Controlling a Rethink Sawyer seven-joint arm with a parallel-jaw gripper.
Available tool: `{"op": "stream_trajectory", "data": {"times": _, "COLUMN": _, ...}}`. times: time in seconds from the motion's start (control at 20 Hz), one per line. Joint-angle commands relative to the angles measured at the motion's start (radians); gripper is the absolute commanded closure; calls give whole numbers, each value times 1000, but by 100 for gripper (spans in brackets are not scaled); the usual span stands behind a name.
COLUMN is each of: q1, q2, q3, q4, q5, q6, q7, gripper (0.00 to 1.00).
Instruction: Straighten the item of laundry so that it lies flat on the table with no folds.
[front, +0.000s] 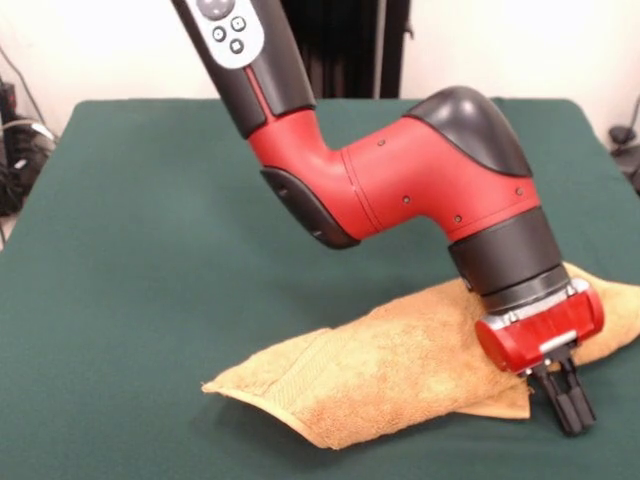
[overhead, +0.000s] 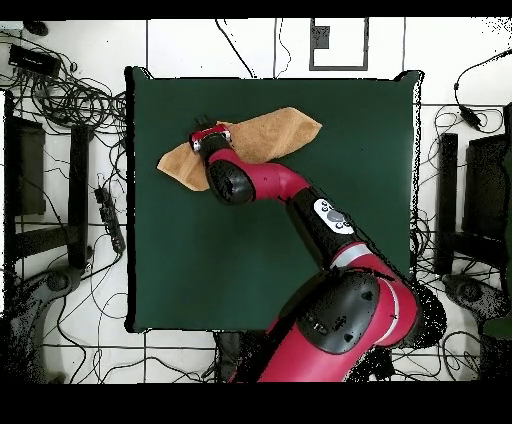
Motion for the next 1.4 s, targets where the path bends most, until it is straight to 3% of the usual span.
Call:
{"op": "stream_trajectory", "data": {"times": 0.05, "q1": 38, "q2": -1, "q3": -25, "q4": -42, "q5": 10, "q6": 34, "q7": 136, "gripper": 100}}
{"op": "stream_trajectory", "data": {"times": 0.3, "q1": 58, "q2": -52, "q3": -71, "q4": -25, "q5": 53, "q6": 56, "q7": 163, "gripper": 100}}
{"op": "stream_trajectory", "data": {"times": 0.4, "q1": 76, "q2": -124, "q3": -113, "q4": 7, "q5": 96, "q6": 72, "q7": 197, "gripper": 100}}
{"op": "stream_trajectory", "data": {"times": 0.65, "q1": 211, "q2": -318, "q3": -334, "q4": 9, "q5": 263, "q6": 213, "q7": 292, "gripper": 100}}
{"op": "stream_trajectory", "data": {"times": 1.0, "q1": 430, "q2": -263, "q3": -694, "q4": -179, "q5": 424, "q6": 406, "q7": 309, "gripper": 100}}
{"op": "stream_trajectory", "data": {"times": 1.25, "q1": 481, "q2": -217, "q3": -763, "q4": -283, "q5": 482, "q6": 540, "q7": 303, "gripper": 100}}
{"op": "stream_trajectory", "data": {"times": 1.4, "q1": 489, "q2": -187, "q3": -774, "q4": -320, "q5": 508, "q6": 549, "q7": 305, "gripper": 100}}
